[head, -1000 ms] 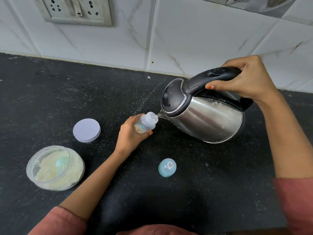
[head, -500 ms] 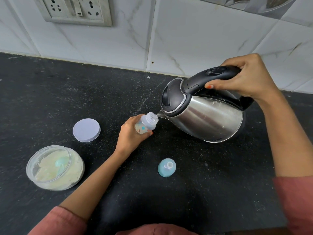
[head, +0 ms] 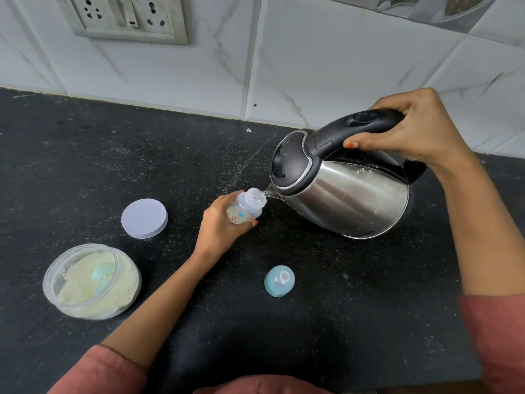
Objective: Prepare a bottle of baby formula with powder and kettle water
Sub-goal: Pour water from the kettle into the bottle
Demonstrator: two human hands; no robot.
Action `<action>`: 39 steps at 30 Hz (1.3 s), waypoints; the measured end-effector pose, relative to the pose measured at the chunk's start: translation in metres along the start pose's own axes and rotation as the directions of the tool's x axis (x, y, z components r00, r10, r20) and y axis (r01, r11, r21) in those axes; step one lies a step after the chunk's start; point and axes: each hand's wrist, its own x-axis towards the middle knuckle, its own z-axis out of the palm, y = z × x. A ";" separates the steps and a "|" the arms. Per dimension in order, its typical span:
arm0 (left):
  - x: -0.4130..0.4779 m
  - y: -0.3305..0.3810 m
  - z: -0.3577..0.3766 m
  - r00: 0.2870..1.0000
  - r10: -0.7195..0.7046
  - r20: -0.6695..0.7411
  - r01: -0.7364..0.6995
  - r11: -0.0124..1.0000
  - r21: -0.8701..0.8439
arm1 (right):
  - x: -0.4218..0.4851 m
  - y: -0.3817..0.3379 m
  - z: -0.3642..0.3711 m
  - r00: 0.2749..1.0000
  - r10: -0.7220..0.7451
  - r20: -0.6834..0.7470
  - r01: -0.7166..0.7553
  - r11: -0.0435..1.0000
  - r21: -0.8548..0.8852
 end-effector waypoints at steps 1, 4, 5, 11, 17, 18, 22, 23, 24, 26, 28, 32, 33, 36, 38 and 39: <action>0.000 0.000 0.000 1.000 0.000 -0.001 0.000 1.000 -0.001 | 0.000 0.000 0.000 1.000 0.001 -0.002 -0.001 1.000 -0.003; 0.001 -0.001 0.001 1.000 0.000 -0.005 0.000 1.000 -0.001 | 0.000 0.000 -0.001 1.000 0.004 -0.001 -0.004 1.000 -0.003; 0.001 -0.001 0.001 1.000 0.001 -0.006 -0.001 1.000 -0.001 | 0.000 0.000 -0.001 1.000 0.001 0.002 -0.001 1.000 0.000; 0.000 -0.002 0.002 1.000 -0.001 -0.005 0.001 1.000 -0.004 | 0.000 -0.001 -0.001 1.000 -0.009 -0.004 0.009 1.000 0.001; 0.000 -0.002 0.002 1.000 -0.003 -0.001 0.003 1.000 0.004 | 0.000 -0.002 -0.002 1.000 -0.008 0.001 0.008 1.000 -0.018; 0.000 -0.001 0.001 1.000 -0.001 0.000 0.001 1.000 0.005 | 0.000 -0.002 -0.002 1.000 -0.007 0.004 0.007 1.000 -0.016; 0.001 0.000 0.001 1.000 -0.004 0.000 0.004 1.000 0.010 | 0.000 -0.002 -0.002 1.000 -0.007 0.005 0.007 1.000 -0.007; 0.001 -0.001 0.001 1.000 -0.004 0.000 0.004 1.000 0.012 | 0.000 -0.003 -0.002 1.000 -0.010 0.008 0.010 1.000 -0.007; 0.001 -0.001 0.002 1.000 -0.005 0.000 0.005 1.000 0.013 | -0.001 -0.003 -0.002 1.000 -0.014 0.012 0.014 1.000 -0.009; 0.000 -0.001 0.002 1.000 -0.008 0.000 0.008 1.000 0.011 | -0.001 -0.004 -0.003 1.000 -0.018 0.014 0.018 1.000 -0.013; 0.000 0.000 0.002 1.000 -0.011 0.002 0.010 1.000 0.010 | 0.000 -0.004 -0.003 1.000 -0.016 0.010 0.016 1.000 -0.016; 0.000 0.001 0.002 1.000 -0.013 0.003 0.013 1.000 0.003 | 0.000 -0.006 -0.004 1.000 -0.024 0.017 0.024 1.000 -0.017; -0.001 0.001 0.001 1.000 -0.013 0.005 0.013 1.000 0.001 | -0.001 -0.006 -0.004 0.999 -0.027 0.021 0.027 0.999 -0.016; -0.001 0.002 0.002 1.000 -0.013 0.003 0.013 1.000 -0.006 | -0.001 -0.007 -0.004 1.000 -0.025 0.019 0.025 1.000 -0.010; -0.001 0.002 0.001 1.000 -0.013 0.001 0.013 1.000 -0.011 | -0.001 -0.007 -0.004 0.999 -0.025 0.019 0.025 1.000 -0.012; -0.001 0.002 0.001 1.000 -0.011 0.001 0.011 1.000 -0.013 | -0.001 -0.007 -0.004 0.999 -0.026 0.020 0.026 1.000 -0.013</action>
